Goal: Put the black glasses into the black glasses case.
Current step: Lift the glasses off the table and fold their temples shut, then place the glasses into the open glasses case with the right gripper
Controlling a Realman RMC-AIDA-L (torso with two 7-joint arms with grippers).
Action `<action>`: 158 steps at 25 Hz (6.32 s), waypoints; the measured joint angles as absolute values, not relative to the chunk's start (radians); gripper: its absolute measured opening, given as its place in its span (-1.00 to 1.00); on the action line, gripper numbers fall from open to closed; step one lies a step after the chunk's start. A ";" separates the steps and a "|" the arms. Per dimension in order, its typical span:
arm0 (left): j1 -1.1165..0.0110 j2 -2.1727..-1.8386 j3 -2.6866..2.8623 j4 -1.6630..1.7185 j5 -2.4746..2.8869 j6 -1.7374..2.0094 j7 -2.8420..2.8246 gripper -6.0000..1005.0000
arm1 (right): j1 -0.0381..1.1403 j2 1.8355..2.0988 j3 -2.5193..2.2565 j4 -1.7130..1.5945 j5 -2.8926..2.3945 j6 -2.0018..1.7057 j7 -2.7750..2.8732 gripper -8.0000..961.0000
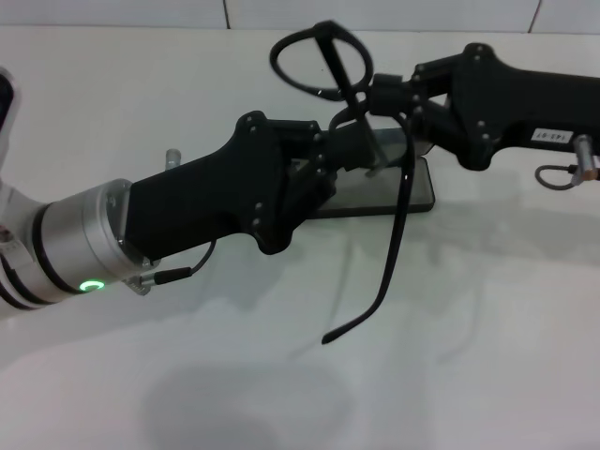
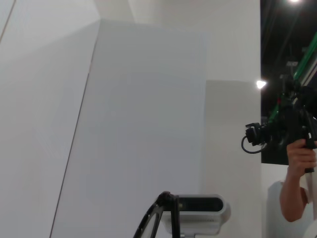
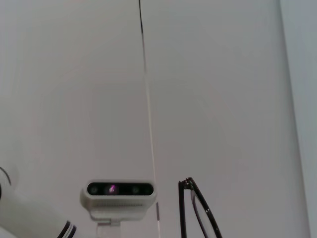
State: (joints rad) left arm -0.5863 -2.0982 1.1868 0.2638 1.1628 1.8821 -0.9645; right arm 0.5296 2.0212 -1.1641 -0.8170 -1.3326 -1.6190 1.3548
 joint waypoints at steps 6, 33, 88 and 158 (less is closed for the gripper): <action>-0.580 -2.095 1.195 0.264 1.170 1.878 -0.970 -0.93 | 0.514 2.016 -1.132 -0.821 -1.294 -1.625 1.340 -0.93; -0.609 -2.104 1.538 0.297 0.975 1.910 -0.938 -0.93 | 0.623 2.019 -0.997 -0.563 -1.032 -1.749 1.159 -0.93; -0.546 -2.098 1.602 0.229 0.670 1.798 -0.994 -0.93 | 0.664 2.019 -1.345 -0.466 -1.055 -1.582 1.080 -0.93; -0.422 -1.986 1.514 0.227 0.640 1.821 -0.986 -0.93 | 0.520 2.025 -1.810 -1.211 -2.274 -0.710 1.829 -0.80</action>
